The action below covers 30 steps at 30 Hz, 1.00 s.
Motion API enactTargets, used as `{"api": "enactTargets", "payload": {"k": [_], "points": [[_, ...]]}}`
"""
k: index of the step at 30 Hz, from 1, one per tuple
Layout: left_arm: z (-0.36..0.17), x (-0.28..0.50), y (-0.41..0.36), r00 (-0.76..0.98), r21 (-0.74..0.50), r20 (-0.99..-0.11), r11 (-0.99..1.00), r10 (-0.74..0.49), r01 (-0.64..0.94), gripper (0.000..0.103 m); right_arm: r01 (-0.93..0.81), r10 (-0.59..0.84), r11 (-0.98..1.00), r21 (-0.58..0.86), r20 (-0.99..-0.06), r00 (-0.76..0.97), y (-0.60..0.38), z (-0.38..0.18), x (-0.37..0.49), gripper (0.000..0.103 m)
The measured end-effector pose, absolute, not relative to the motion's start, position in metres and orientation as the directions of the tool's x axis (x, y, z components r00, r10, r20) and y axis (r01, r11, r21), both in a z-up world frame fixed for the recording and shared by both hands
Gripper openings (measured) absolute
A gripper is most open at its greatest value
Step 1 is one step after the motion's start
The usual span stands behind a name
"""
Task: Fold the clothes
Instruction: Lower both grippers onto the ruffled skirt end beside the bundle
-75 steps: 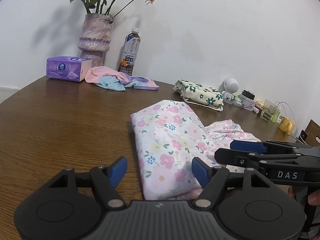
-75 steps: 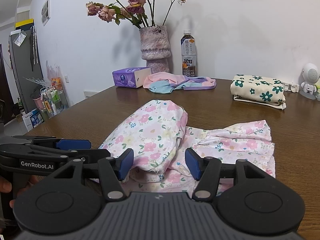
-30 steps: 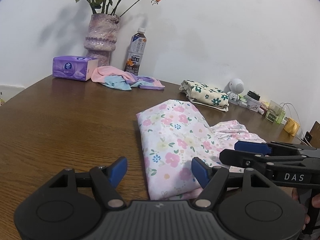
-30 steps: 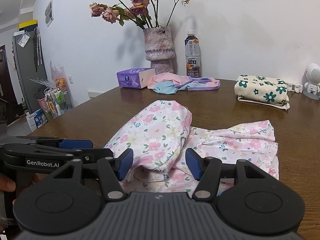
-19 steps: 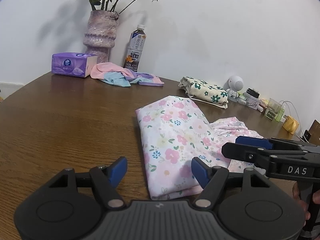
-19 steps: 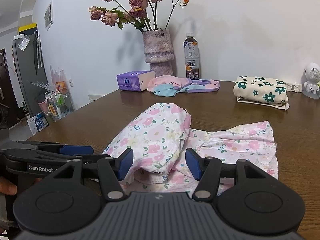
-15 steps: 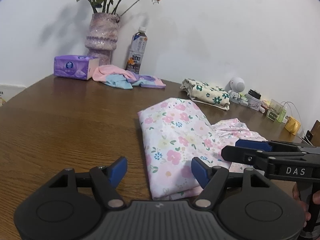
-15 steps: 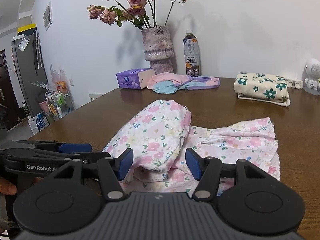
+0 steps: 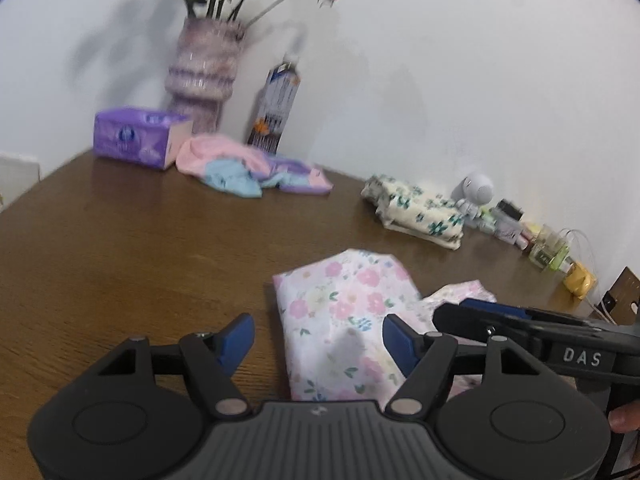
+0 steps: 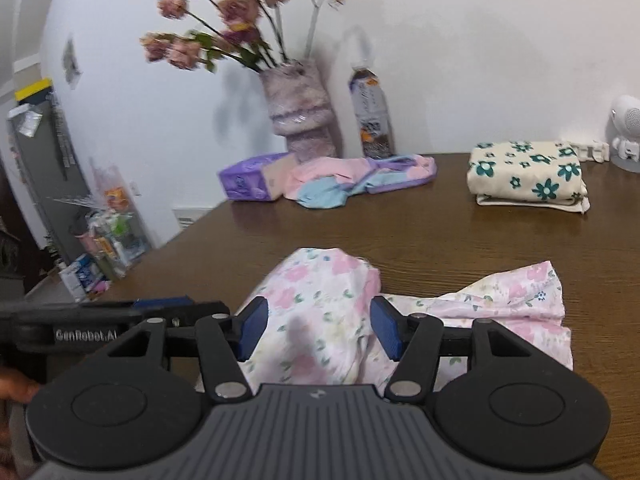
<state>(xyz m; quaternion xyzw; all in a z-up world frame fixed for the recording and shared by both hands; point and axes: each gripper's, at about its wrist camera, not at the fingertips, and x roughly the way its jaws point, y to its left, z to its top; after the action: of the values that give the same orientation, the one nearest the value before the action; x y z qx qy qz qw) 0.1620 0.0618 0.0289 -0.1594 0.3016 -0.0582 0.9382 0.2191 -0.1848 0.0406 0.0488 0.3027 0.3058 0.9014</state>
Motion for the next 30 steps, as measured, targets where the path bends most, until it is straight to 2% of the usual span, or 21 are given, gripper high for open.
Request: {"api": "enactTargets", "payload": {"k": [2, 4, 5, 8, 10, 11, 14, 15, 16, 18, 21, 24, 26, 27, 28, 29, 30], "points": [[0.022, 0.174, 0.063, 0.788, -0.352, -0.575, 0.936, -0.220, 0.005, 0.058, -0.500, 0.562, 0.821, 0.274, -0.536, 0.630, -0.178, 0.037, 0.229, 0.050], [0.022, 0.178, 0.067, 0.782, -0.378, -0.573, 0.926, -0.244, 0.012, 0.042, -0.486, 0.544, 0.831, 0.269, -0.576, 0.610, -0.172, 0.027, 0.236, 0.033], [0.022, 0.181, 0.069, 0.779, -0.391, -0.572, 0.920, -0.256, 0.015, 0.040, -0.482, 0.542, 0.832, 0.274, -0.587, 0.601, -0.172, 0.024, 0.238, 0.032], [0.022, 0.187, 0.075, 0.770, -0.429, -0.568, 0.903, -0.291, 0.025, 0.042, -0.471, 0.552, 0.829, 0.301, -0.578, 0.601, -0.176, 0.026, 0.241, 0.034], [0.026, 0.194, 0.078, 0.776, -0.443, -0.557, 0.896, -0.296, 0.023, 0.054, -0.453, 0.557, 0.829, 0.327, -0.545, 0.627, -0.181, 0.035, 0.247, 0.039], [0.030, 0.200, 0.078, 0.784, -0.439, -0.554, 0.898, -0.279, 0.009, 0.055, -0.441, 0.555, 0.832, 0.337, -0.533, 0.639, -0.182, 0.039, 0.253, 0.039], [0.033, 0.223, 0.076, 0.774, -0.428, -0.579, 0.904, -0.257, -0.020, 0.054, -0.406, 0.545, 0.838, 0.363, -0.526, 0.653, -0.179, 0.044, 0.273, 0.038], [0.030, 0.231, 0.075, 0.765, -0.426, -0.592, 0.904, -0.253, -0.031, 0.053, -0.398, 0.540, 0.841, 0.366, -0.539, 0.647, -0.174, 0.043, 0.280, 0.035], [0.025, 0.238, 0.074, 0.753, -0.421, -0.611, 0.906, -0.244, -0.047, 0.048, -0.388, 0.528, 0.849, 0.357, -0.561, 0.638, -0.170, 0.039, 0.285, 0.028], [0.015, 0.246, 0.074, 0.730, -0.424, -0.637, 0.903, -0.249, -0.062, 0.037, -0.371, 0.501, 0.865, 0.338, -0.606, 0.617, -0.163, 0.029, 0.295, 0.022], [0.015, 0.242, 0.078, 0.734, -0.439, -0.628, 0.897, -0.261, -0.057, 0.038, -0.353, 0.498, 0.867, 0.351, -0.634, 0.592, -0.166, 0.017, 0.296, 0.023], [0.025, 0.243, 0.084, 0.767, -0.461, -0.586, 0.886, -0.260, -0.051, 0.047, -0.352, 0.524, 0.851, 0.389, -0.597, 0.608, -0.171, 0.021, 0.294, 0.025], [0.024, 0.250, 0.083, 0.771, -0.435, -0.595, 0.898, -0.228, -0.070, 0.045, -0.357, 0.526, 0.850, 0.388, -0.586, 0.616, -0.168, 0.023, 0.298, 0.025], [0.022, 0.255, 0.081, 0.764, -0.423, -0.606, 0.904, -0.224, -0.070, 0.042, -0.358, 0.522, 0.853, 0.381, -0.591, 0.615, -0.165, 0.022, 0.300, 0.025], [0.017, 0.259, 0.078, 0.753, -0.408, -0.619, 0.910, -0.223, -0.066, 0.026, -0.355, 0.513, 0.858, 0.371, -0.607, 0.606, -0.161, 0.019, 0.303, 0.024], [0.013, 0.261, 0.076, 0.743, -0.403, -0.629, 0.913, -0.228, -0.061, 0.020, -0.349, 0.502, 0.865, 0.360, -0.626, 0.597, -0.158, 0.014, 0.305, 0.022], [0.010, 0.261, 0.075, 0.735, -0.405, -0.636, 0.913, -0.237, -0.056, 0.018, -0.344, 0.495, 0.869, 0.356, -0.637, 0.591, -0.157, 0.010, 0.306, 0.020]]}}
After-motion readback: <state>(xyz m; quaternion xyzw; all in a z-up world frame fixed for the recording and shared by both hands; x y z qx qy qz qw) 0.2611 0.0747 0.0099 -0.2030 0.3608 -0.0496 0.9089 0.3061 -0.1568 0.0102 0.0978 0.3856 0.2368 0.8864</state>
